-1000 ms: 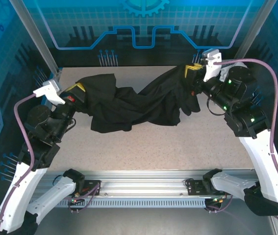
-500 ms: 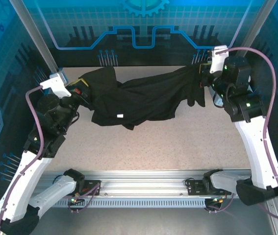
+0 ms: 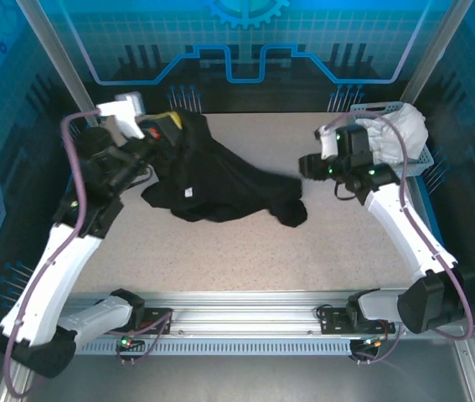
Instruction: Fold the inside-out t-shirt
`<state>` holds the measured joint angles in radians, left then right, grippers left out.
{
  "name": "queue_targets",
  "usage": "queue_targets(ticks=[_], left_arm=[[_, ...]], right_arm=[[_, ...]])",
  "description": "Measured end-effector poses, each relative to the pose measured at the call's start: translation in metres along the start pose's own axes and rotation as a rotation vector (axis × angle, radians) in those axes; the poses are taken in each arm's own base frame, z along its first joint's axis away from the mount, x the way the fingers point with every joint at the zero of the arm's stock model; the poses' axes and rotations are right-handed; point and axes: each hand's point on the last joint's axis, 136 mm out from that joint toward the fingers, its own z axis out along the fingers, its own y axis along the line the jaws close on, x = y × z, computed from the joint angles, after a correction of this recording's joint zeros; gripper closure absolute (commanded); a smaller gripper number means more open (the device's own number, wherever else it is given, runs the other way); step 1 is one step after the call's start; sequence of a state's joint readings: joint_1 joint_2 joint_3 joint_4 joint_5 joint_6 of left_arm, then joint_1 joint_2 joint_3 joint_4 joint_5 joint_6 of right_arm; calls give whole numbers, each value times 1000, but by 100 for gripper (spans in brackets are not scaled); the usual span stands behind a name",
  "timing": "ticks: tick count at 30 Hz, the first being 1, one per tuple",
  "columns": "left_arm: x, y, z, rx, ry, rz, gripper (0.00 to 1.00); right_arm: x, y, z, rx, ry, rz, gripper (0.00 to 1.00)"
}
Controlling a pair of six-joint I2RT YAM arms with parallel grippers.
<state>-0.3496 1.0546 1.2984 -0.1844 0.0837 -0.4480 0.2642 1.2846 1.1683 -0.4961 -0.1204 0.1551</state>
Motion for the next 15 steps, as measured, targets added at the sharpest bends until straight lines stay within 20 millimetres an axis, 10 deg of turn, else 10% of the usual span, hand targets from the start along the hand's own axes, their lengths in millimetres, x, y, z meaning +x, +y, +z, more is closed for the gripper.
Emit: queue_targets(ticks=[6, 10, 15], left_arm=[[80, 24, 24, 10, 223, -81, 100], [81, 16, 23, 48, 232, -89, 100], [82, 11, 20, 78, 232, -88, 100]], right_arm=[[10, 99, 4, -449, -43, -25, 30], [10, 157, -3, -666, -64, -71, 25], [14, 181, 10, -747, -34, -63, 23]])
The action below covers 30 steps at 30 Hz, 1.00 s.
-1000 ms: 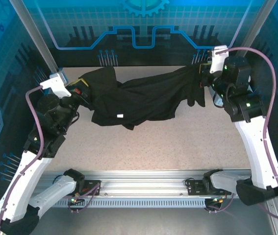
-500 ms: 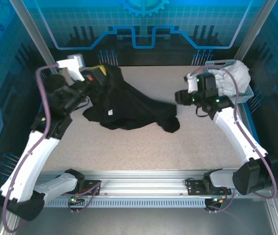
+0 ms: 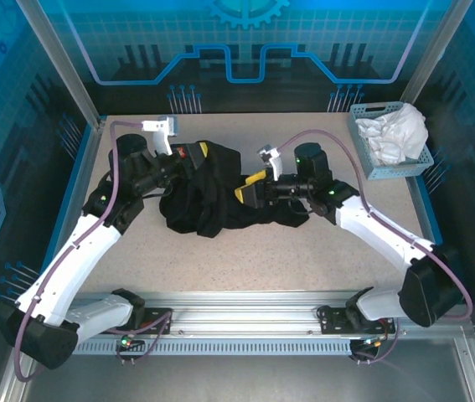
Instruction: Fold the inside-out t-shirt
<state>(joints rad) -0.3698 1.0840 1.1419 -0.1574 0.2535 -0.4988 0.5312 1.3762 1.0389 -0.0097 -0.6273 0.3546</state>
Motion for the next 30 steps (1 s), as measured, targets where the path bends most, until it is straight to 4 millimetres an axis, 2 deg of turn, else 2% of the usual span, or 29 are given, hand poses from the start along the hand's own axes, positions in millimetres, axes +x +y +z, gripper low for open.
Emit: queue_targets(ticks=[4, 9, 11, 13, 18, 22, 26, 27, 29, 30], left_arm=[[4, 1, 1, 4, 8, -1, 100], [9, 4, 2, -2, 18, -5, 100], [10, 6, 2, -4, 21, -6, 100], [11, 6, 2, -4, 22, -6, 100], [11, 6, 1, -5, 21, -5, 100], [14, 12, 1, -24, 19, -6, 100], [13, 24, 4, -80, 0, -9, 100], [12, 29, 7, -98, -6, -10, 88], [13, 41, 15, -139, -10, -14, 78], [14, 50, 22, -165, -3, -14, 68]], right_arm=[[-2, -5, 11, -32, -2, 34, 24], [-17, 5, 13, -88, -34, 36, 24], [-24, 10, 13, -112, -51, 31, 29], [-31, 13, 13, -129, -65, 34, 45], [-40, 12, 20, -156, -78, 69, 98], [-45, 6, 17, -148, -91, 113, 100], [-66, 5, -4, -121, -164, 123, 100], [-73, 8, -11, -112, -190, 120, 100], [-86, 17, -23, -99, -244, 112, 100], [-93, 21, -29, -91, -273, 113, 100]])
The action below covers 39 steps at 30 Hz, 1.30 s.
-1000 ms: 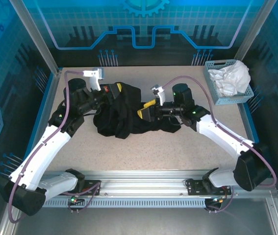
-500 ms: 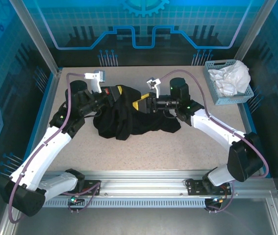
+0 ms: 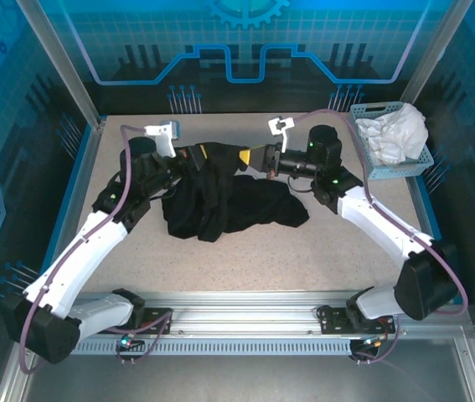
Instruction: Fold the inside-out t-shirt
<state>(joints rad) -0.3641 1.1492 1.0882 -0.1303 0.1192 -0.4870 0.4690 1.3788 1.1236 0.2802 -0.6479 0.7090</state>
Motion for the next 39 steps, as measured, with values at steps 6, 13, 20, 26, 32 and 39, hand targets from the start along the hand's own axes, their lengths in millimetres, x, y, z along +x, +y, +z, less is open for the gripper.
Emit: queue_targets(ticks=[6, 13, 20, 26, 32, 39], left_arm=[[15, 37, 22, -145, 69, -6, 29], [110, 19, -21, -58, 182, 34, 31], [233, 12, -29, 23, 445, 84, 34], [249, 37, -10, -102, 476, 141, 31], [193, 8, 7, -84, 331, 276, 31], [124, -16, 14, -38, 145, 489, 31]], right_arm=[[-25, -12, -6, 106, -128, 80, 100], [-29, -55, 2, 238, -150, 172, 100], [-45, -78, 10, 288, -136, 203, 100], [-58, -60, 12, 281, -82, 135, 100], [-47, -47, 7, 281, 45, 47, 100], [-27, -44, 1, 259, 160, 7, 100]])
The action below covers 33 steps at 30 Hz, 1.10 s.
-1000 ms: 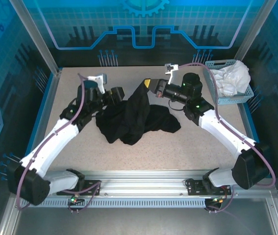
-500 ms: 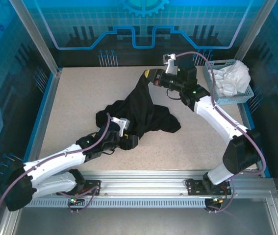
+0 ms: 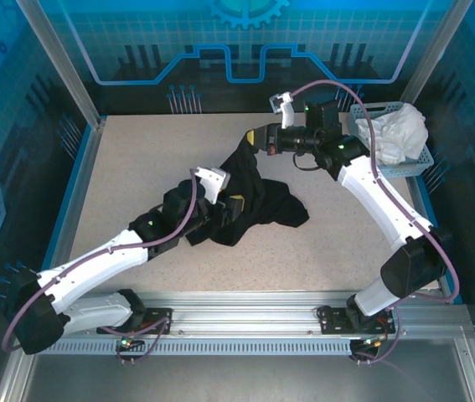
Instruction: Fold the inside-out t-shirt
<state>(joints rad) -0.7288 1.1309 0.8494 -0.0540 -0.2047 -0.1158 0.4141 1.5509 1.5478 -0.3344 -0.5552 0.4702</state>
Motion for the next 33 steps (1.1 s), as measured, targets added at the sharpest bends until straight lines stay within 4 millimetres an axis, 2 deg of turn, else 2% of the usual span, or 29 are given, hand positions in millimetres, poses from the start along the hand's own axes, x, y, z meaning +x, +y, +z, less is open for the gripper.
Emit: queue_targets(ticks=[3, 5, 8, 12, 15, 17, 19, 24, 27, 29, 31, 33], left_arm=[[-18, 14, 4, -31, -30, 50, 33], [-30, 18, 11, -33, -40, 79, 40], [-40, 10, 25, 5, -36, 119, 50], [-44, -1, 42, 55, -16, 136, 55], [-43, -6, 50, 79, -1, 138, 70], [-42, -7, 55, 88, 11, 141, 90], [-43, -9, 58, 92, 17, 137, 100], [-45, -10, 57, 102, 21, 115, 100], [-49, -9, 47, 112, 15, 53, 100], [-56, -3, 32, 117, -6, -15, 100], [-67, 9, 15, 108, -34, -94, 100], [-79, 25, -1, 87, -71, -169, 100]], right_arm=[[4, -3, -2, 0, 18, -1, 100], [5, -3, -3, -6, 25, -3, 100], [6, -2, -3, -14, 31, -2, 100], [7, -1, -4, -21, 37, -3, 100], [8, -1, -4, -22, 38, -4, 100], [8, -1, -4, -24, 39, -4, 100], [8, -1, -3, -24, 40, -3, 100], [9, -11, -3, 33, 49, -3, 99], [4, -25, -2, 116, 45, -5, 85], [-1, -37, 0, 181, 43, -11, 70], [-3, -50, 0, 247, 46, -28, 58], [3, -62, -2, 306, 56, -33, 49]])
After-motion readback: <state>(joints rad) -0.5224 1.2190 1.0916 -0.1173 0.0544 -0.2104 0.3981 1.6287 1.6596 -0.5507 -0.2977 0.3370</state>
